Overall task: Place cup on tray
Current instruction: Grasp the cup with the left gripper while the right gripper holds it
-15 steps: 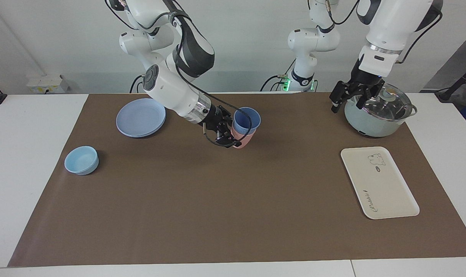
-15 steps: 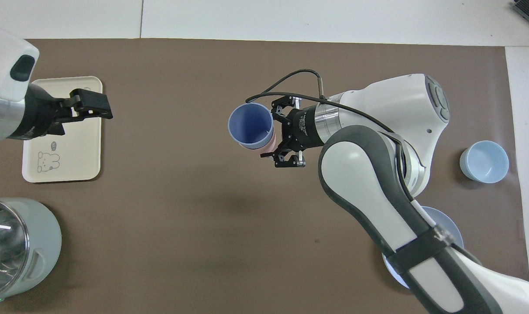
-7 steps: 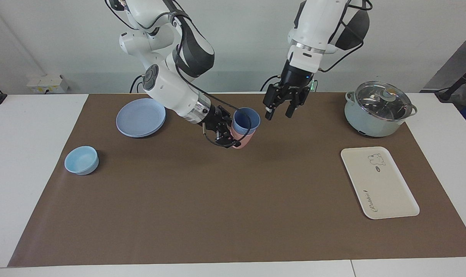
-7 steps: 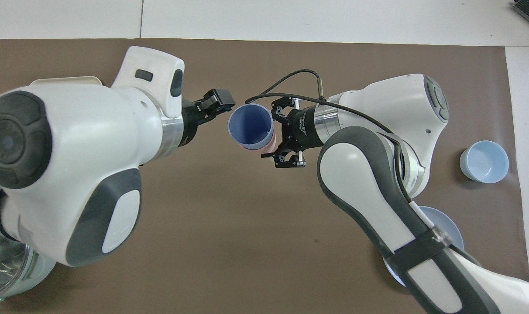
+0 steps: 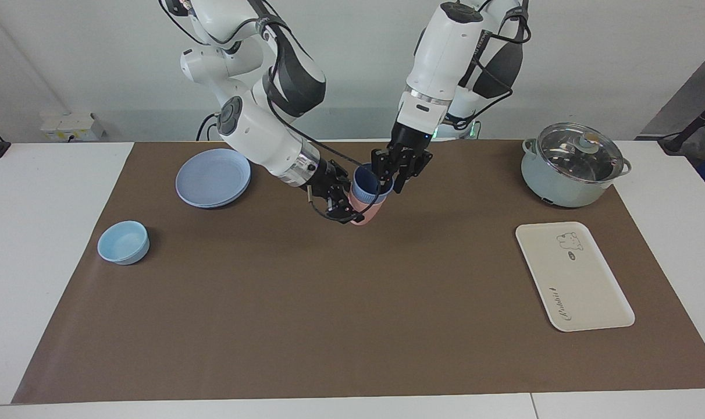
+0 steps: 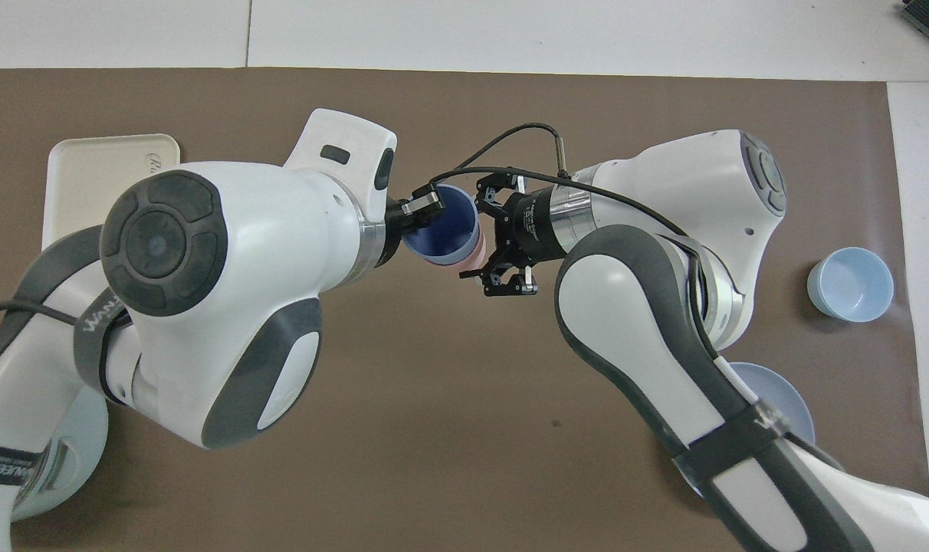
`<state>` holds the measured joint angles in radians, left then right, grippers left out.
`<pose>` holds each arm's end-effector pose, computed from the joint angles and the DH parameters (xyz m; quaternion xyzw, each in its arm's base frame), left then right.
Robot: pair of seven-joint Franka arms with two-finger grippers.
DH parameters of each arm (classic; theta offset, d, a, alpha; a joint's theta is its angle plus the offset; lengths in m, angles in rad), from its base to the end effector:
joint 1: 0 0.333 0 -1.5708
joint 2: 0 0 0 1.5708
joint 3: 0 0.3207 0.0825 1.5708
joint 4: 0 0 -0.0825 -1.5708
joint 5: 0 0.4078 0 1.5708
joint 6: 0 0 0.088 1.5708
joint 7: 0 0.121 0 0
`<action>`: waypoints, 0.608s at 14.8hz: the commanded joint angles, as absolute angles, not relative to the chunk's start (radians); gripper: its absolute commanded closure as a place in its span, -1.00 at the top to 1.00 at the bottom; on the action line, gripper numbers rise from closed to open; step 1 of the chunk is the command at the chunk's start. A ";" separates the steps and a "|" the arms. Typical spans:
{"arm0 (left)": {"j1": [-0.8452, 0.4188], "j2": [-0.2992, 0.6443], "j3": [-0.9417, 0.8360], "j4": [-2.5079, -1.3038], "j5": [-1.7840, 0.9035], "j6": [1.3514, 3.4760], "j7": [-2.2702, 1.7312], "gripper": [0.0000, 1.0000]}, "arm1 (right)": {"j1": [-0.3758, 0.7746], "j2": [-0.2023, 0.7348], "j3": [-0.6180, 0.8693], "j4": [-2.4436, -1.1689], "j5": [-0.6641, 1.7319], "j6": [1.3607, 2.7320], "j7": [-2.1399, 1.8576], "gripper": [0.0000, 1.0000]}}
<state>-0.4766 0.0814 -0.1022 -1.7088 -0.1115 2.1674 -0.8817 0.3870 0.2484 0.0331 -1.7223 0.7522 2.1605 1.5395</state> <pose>0.5427 -0.3589 0.5582 0.9658 0.1707 0.1027 0.1661 0.6083 0.3085 0.4518 -0.6904 0.6393 0.2227 0.2550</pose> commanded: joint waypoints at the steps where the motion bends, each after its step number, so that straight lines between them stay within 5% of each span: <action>1: -0.492 0.074 -0.084 -1.715 -0.121 2.166 -0.888 -1.00 | 0.382 0.235 0.040 -1.723 0.721 2.152 1.554 -1.00; 9: -0.480 0.071 -0.078 -1.502 -0.126 1.890 -0.902 -1.00 | 0.374 0.233 0.044 -1.721 0.735 2.151 1.562 -1.00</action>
